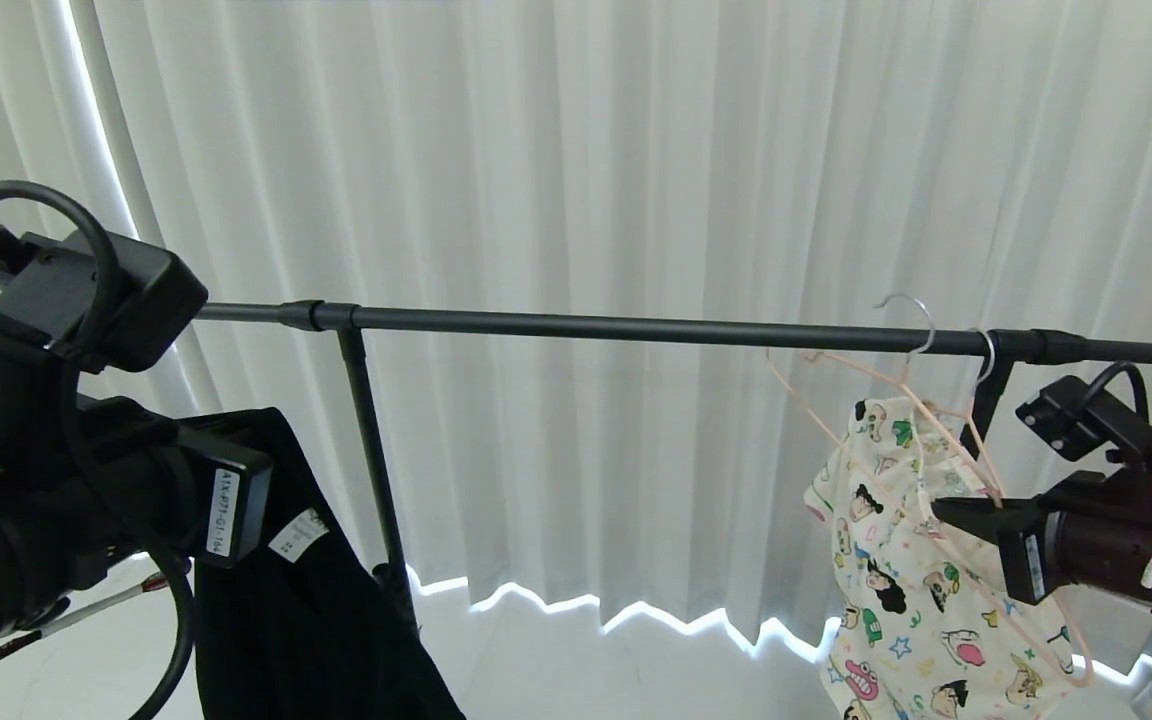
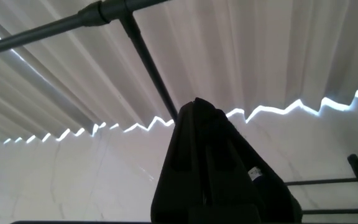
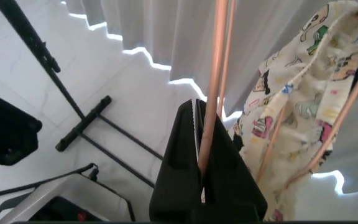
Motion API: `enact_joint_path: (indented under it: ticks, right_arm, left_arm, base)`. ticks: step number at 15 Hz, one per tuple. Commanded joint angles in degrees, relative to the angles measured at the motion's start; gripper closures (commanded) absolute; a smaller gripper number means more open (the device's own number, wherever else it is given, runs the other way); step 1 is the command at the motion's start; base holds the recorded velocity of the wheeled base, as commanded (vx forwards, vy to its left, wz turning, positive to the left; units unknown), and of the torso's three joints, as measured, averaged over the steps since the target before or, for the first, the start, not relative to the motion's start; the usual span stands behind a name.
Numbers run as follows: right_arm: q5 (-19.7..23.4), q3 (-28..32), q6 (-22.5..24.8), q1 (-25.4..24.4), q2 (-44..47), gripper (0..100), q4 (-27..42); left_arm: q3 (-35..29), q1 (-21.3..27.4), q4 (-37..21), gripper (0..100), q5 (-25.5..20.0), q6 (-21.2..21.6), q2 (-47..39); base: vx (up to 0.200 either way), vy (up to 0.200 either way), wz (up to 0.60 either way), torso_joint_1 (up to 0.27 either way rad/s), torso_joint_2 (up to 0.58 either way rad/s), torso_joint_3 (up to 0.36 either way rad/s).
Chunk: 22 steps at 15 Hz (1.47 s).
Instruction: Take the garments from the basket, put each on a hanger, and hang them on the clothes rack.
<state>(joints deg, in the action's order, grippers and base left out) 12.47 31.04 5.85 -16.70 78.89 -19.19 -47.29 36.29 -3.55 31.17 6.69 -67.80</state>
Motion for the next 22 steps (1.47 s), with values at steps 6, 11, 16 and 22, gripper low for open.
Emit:
enact_joint_path:
  ticks: [6,11,16,22]
  right_arm:
    - [0.0,-0.6,-0.1,-8.4,-11.9,100,10.7]
    - [0.2,-1.1,-3.0,-17.8,-15.8,100,13.4]
    - [0.5,-2.9,-11.4,-30.5,-18.9,100,13.1]
    - [0.8,-3.4,-18.5,-44.8,-20.2,100,12.1]
  left_arm:
    - [0.6,0.1,0.8,100,0.0,0.0,0.0]
    - [1.4,0.1,0.8,100,0.0,0.2,0.9]
    - [6.1,0.3,0.8,100,-0.1,0.2,2.4]
    - [3.4,0.0,1.0,100,-0.2,-8.8,-7.1]
  base:
    - [-0.2,0.0,0.0,0.002,0.0,0.001]
    - [-0.2,0.0,0.0,0.001,0.0,0.003]
    - [-0.04,0.0,0.0,0.0,0.0,0.0]
    - [0.0,0.0,0.0,0.0,0.0,0.0]
